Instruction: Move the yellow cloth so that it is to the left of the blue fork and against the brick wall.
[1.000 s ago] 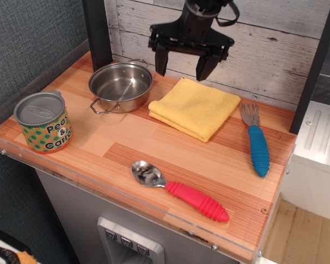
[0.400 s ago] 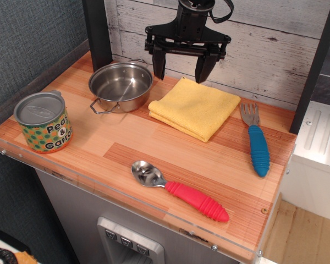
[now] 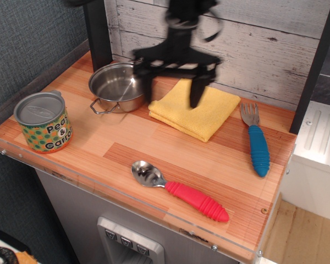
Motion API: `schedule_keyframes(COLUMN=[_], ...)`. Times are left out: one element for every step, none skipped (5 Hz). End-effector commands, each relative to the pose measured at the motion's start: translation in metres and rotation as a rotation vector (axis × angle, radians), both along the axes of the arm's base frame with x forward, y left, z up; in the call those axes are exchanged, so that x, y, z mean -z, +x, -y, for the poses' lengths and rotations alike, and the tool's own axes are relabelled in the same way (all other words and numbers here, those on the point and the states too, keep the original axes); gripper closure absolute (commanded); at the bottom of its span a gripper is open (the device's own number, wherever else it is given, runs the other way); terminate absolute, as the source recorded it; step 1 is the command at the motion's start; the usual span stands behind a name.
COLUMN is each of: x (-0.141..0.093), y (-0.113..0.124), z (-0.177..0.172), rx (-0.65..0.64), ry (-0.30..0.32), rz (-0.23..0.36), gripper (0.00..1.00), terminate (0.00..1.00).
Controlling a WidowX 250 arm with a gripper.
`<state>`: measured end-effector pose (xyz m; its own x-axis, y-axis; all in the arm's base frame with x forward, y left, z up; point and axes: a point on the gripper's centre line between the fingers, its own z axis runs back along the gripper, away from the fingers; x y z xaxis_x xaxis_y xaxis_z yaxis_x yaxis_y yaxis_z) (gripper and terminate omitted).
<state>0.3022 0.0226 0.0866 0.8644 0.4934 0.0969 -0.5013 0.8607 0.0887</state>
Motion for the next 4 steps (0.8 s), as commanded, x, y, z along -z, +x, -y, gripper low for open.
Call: schedule_keyframes(x=[-0.028, -0.028, -0.027, -0.03], y=[-0.046, -0.067, -0.083, -0.102], z=[-0.034, -0.058, -0.072, -0.086], rx=[-0.021, -0.063, -0.075, -0.185], ry=[0.014, -0.008, -0.058, -0.009], rz=[0.057, 0.025, 0.027, 0.04], gripper=[0.0, 0.0, 0.0, 0.0], terminate=[0.0, 0.0, 0.0, 0.0])
